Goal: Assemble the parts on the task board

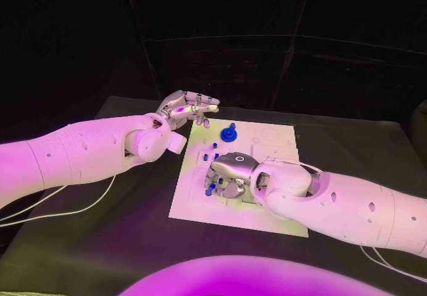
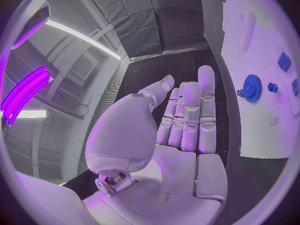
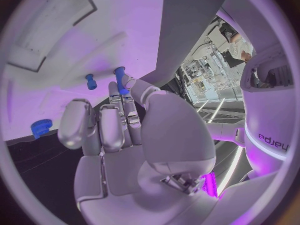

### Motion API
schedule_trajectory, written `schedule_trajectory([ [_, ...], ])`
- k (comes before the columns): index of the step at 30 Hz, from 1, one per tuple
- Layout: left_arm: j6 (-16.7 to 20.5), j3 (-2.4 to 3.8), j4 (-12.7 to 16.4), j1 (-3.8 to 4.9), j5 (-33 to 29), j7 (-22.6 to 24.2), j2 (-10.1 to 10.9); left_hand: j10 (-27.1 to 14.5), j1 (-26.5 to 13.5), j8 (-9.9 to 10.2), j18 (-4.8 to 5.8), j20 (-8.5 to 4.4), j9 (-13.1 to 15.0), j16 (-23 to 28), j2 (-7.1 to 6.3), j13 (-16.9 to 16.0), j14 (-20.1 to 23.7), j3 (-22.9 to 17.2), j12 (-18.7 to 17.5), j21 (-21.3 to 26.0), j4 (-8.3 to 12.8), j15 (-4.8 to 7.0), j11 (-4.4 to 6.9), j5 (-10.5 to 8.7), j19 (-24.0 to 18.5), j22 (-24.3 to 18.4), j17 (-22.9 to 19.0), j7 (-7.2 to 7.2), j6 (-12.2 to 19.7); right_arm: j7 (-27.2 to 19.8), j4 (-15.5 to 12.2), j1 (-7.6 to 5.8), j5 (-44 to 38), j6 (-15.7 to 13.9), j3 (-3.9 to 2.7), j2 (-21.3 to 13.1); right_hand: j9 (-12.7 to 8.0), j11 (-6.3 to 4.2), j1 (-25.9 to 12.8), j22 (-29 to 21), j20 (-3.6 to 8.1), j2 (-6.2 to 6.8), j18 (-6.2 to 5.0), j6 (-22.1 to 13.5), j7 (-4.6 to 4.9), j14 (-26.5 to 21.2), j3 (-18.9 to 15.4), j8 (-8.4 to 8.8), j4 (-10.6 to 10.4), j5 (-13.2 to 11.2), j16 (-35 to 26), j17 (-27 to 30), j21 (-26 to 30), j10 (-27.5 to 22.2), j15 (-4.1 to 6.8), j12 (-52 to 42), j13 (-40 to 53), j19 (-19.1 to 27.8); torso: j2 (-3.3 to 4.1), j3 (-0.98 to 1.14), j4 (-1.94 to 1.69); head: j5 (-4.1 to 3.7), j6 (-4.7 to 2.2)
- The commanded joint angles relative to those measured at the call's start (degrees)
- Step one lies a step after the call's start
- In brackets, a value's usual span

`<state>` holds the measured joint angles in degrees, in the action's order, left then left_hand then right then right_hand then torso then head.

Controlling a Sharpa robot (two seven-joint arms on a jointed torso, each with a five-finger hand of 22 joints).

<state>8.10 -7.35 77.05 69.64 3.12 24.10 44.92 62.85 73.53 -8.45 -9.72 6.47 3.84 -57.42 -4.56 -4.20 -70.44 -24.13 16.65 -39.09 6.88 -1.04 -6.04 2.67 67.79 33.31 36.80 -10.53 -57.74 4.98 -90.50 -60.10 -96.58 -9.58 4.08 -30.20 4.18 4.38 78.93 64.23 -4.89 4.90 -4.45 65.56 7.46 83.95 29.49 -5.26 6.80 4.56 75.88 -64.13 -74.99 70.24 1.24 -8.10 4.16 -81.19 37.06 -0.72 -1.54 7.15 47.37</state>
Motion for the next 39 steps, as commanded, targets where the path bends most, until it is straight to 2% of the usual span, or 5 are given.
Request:
schedule_trajectory([
  [1, -0.3, 0.06, 0.0, 0.09, -0.4, 0.4, 0.0, -0.5, 0.1, 0.1, -0.75, 0.24, 0.0, 0.2, 0.27, 0.0, 0.6, 0.2, 0.3, 0.2, 0.0, -0.03, 0.06, 0.14, -0.1, -0.1, -0.1, 0.1, 0.3, 0.8, 0.0, -0.01, -2.6, 0.3, 0.02, 0.2, 0.0, -0.81, -0.4, -0.2, 0.2, 0.16, -0.75, -0.1, 0.39, 1.7, 0.4, 0.23, -0.1, 0.4, 0.1, 0.2, -0.1, 1.0, 0.01, -0.1, 0.1, 0.3, 0.04, 0.03, -0.03, -0.07, -0.06],
  [10, -0.2, 0.06, 0.0, 0.09, -0.4, 0.3, -0.1, -0.5, 0.1, 0.1, -0.75, 0.24, 0.0, 0.2, 0.27, 0.0, 0.6, 0.2, 0.3, 0.2, 0.0, -0.03, 0.06, 0.14, 0.0, -0.1, -0.1, 0.11, 0.3, 2.4, -0.1, 0.11, -6.9, 0.1, 1.14, 0.6, -0.1, -0.59, -1.6, -0.2, 0.0, 1.08, -0.77, -0.8, 0.58, 1.7, -0.1, 0.77, -0.3, 0.8, 0.1, 0.3, 0.0, 0.6, -0.19, 0.6, 0.0, 0.4, -0.03, 0.01, 0.01, -0.07, 0.02],
  [20, -0.3, 0.06, -0.1, 0.09, -0.4, 0.1, -0.1, -0.5, 0.2, 0.0, -0.76, 0.24, 0.0, 0.2, 0.28, 0.0, 0.6, 0.3, 0.4, 0.2, 0.0, -0.01, 0.07, 0.14, 0.0, -0.1, -0.1, 0.12, 0.3, 0.8, -0.1, 0.13, -6.0, -3.0, 1.62, 0.9, -0.5, 1.3, -5.0, -3.8, -1.3, 4.12, -1.42, -5.1, 1.6, 1.0, -3.3, 1.73, -1.5, 2.9, -1.2, 2.6, 2.4, -7.0, -1.71, 4.0, -0.6, 2.1, -0.01, 0.0, -0.01, -0.25, -0.11],
  [29, -0.4, 0.05, -0.2, 0.09, -0.4, -0.1, -0.1, -0.5, 0.2, 0.0, -0.76, 0.24, 0.0, 0.2, 0.28, 0.0, 0.6, 0.3, 0.4, 0.2, 0.0, -0.01, 0.07, 0.14, 0.0, -0.1, -0.1, 0.12, 0.3, -0.1, -0.2, 0.13, -5.2, -7.8, 1.67, 0.5, -0.5, 1.38, -4.5, -7.5, -1.47, 4.01, -2.14, -11.6, 1.06, 0.5, -7.5, 1.71, -2.0, 3.4, -2.1, 4.1, 4.9, -10.9, -1.76, 2.6, -0.4, 3.6, -0.01, 0.01, -0.02, -0.31, -0.26],
  [39, -0.6, 0.05, -0.2, 0.09, -0.4, -0.3, -0.1, -0.5, 0.3, 0.0, -0.76, 0.24, 0.0, 0.2, 0.3, 0.0, 0.6, 0.3, 0.4, 0.3, 0.1, -0.01, 0.07, 0.14, 0.0, -0.1, -0.2, 0.11, 0.4, -1.3, -2.4, 0.14, -3.0, -13.4, 1.66, -2.2, -0.3, 1.08, -3.7, -7.7, -1.37, 3.15, -2.15, -12.3, 1.16, 0.5, -8.9, 1.49, -2.0, 3.8, -2.4, 4.6, 5.1, -10.3, -1.55, 0.5, -0.1, 3.4, -0.06, 0.02, 0.04, -0.91, -0.53],
])
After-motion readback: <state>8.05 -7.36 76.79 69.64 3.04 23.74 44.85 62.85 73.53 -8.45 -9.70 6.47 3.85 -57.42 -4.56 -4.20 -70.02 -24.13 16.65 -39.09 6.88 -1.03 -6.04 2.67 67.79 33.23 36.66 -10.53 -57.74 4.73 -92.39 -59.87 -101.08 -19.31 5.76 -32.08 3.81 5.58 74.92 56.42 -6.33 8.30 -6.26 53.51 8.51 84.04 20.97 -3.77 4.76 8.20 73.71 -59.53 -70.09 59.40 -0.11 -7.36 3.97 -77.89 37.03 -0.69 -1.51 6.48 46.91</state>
